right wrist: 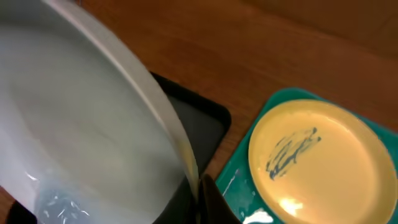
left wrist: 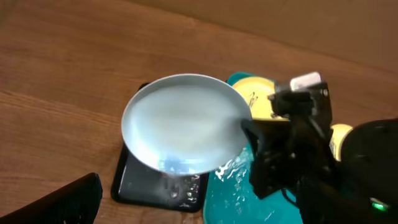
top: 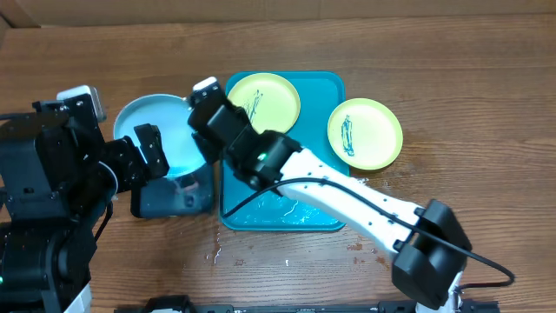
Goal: Clean dirty plates on tray and stack at the side
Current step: 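Lift the white plate off the teal tray with the right gripper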
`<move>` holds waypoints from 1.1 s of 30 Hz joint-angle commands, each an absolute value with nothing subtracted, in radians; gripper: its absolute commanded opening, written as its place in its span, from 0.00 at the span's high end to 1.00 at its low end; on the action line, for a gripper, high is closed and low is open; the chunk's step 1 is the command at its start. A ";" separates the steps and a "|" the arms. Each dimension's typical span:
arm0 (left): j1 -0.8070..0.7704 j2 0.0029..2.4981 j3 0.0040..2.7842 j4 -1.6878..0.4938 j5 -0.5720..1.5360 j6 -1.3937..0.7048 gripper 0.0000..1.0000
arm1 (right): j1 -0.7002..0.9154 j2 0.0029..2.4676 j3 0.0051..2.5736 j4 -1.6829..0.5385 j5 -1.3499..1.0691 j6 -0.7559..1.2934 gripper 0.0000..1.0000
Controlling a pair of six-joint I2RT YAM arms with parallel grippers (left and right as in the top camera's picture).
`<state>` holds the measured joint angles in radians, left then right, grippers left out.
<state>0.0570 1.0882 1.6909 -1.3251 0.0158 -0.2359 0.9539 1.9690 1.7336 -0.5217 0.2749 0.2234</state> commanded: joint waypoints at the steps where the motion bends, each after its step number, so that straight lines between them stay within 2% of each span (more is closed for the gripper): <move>1: 0.059 1.091 1.707 -1.368 0.025 -0.239 0.00 | 0.992 1.955 1.757 -0.455 0.432 0.073 0.96; 9: 0.059 1.098 1.707 -1.380 0.025 -0.239 0.00 | 1.097 1.937 1.757 -0.413 0.664 -0.107 0.96; 17: 0.059 1.100 1.707 -1.381 0.019 -0.239 0.00 | 1.167 1.937 1.757 -0.379 0.805 -0.142 0.96; 23: 0.059 1.100 1.706 -1.381 0.019 -0.239 0.00 | 1.196 1.937 1.757 -0.361 0.830 -0.215 0.96; 33: 0.059 1.100 1.706 -1.383 0.019 -0.239 0.00 | 1.201 1.937 1.757 -0.345 0.864 -0.215 0.96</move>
<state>0.0731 1.0836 1.6917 -1.3922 -0.0643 -0.2321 1.1099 1.9739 1.7336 -0.3626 0.8314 -0.2123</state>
